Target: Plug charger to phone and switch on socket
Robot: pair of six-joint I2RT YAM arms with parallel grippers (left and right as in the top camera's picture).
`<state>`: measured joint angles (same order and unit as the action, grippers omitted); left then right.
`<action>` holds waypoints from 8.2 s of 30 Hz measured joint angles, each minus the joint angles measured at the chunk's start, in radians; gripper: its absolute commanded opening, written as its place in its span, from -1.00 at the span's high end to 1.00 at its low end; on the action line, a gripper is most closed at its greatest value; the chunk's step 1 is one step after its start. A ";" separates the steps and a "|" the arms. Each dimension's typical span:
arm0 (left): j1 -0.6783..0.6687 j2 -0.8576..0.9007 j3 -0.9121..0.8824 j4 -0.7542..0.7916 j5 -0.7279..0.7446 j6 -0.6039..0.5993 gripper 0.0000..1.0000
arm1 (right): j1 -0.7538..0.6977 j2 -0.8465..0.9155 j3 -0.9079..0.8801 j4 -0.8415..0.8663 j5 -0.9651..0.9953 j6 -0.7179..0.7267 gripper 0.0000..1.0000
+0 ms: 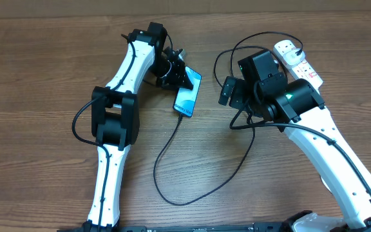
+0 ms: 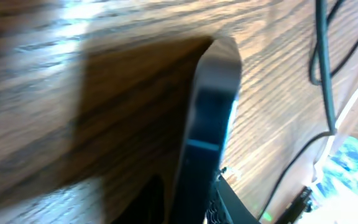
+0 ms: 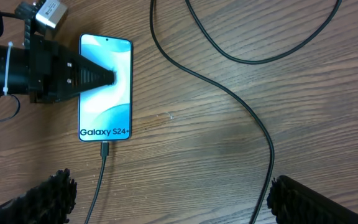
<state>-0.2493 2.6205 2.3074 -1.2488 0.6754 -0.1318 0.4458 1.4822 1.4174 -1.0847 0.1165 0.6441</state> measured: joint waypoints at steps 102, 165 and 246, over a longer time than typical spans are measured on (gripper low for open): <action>0.000 -0.680 0.008 -0.113 -0.688 -0.125 -0.99 | -0.766 0.899 0.699 0.064 -0.087 -0.258 -1.00; 0.000 -0.679 0.008 -0.113 -0.688 -0.125 -1.00 | -0.774 0.957 0.697 -0.124 -0.257 -0.233 -1.00; 0.000 -0.679 0.008 -0.113 -0.689 -0.125 -1.00 | -0.393 -0.683 -0.410 0.093 -0.196 -0.402 -1.00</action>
<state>-0.2493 1.9415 2.3157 -1.3613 -0.0139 -0.2569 0.0532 0.7994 1.0069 -0.9916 -0.0799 0.2417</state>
